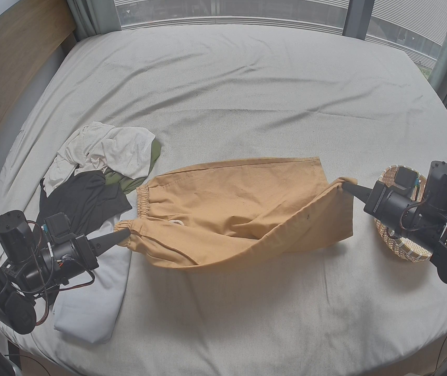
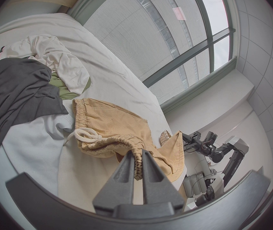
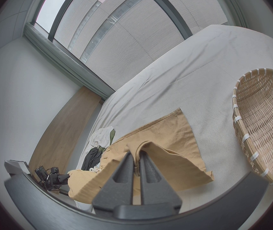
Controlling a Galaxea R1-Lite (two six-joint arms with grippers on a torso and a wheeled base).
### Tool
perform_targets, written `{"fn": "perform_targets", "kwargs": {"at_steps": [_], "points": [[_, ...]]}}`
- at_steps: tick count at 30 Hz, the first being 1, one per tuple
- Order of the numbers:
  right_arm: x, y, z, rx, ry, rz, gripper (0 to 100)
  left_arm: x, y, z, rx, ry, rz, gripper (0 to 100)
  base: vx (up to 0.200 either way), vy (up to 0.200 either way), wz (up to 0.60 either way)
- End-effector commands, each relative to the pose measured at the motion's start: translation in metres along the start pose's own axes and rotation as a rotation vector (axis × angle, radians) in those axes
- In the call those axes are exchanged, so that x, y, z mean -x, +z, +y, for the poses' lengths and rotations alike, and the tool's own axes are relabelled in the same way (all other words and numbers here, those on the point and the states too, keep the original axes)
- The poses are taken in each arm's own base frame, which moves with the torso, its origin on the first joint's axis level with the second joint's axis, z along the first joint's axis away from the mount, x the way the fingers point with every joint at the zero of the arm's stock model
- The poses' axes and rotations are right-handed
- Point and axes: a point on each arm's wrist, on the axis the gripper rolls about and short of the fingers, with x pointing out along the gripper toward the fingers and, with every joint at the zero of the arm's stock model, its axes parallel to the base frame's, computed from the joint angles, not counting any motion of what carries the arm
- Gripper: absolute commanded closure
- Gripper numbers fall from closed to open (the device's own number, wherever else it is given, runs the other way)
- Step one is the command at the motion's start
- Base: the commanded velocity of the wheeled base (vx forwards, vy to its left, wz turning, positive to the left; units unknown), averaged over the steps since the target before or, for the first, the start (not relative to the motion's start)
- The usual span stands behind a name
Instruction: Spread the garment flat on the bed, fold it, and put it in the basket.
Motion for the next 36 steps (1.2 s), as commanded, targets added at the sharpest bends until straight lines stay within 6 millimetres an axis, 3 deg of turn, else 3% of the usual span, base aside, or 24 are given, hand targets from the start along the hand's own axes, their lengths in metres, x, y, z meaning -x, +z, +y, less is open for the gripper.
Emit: {"fn": "perform_targets", "kwargs": {"at_steps": [1, 20, 31, 36], "points": [[0.000, 0.004, 0.004, 0.005, 0.016, -0.019, 100, 0.000, 0.007, -0.005, 0.010, -0.020, -0.026, 100, 0.000, 0.000, 0.00], [0.010, 0.028, 0.020, 0.042, 0.100, -0.134, 100, 0.000, 0.011, -0.007, 0.004, -0.029, -0.039, 100, 0.000, 0.000, 0.00], [0.010, 0.029, 0.022, 0.043, 0.109, -0.139, 100, 0.001, 0.013, -0.007, 0.015, -0.028, -0.047, 100, 0.000, 0.000, 0.00], [0.019, 0.039, 0.030, 0.053, 0.128, -0.175, 100, 0.006, 0.022, -0.017, 0.060, -0.054, -0.084, 100, 0.000, 0.000, 0.00]]}}
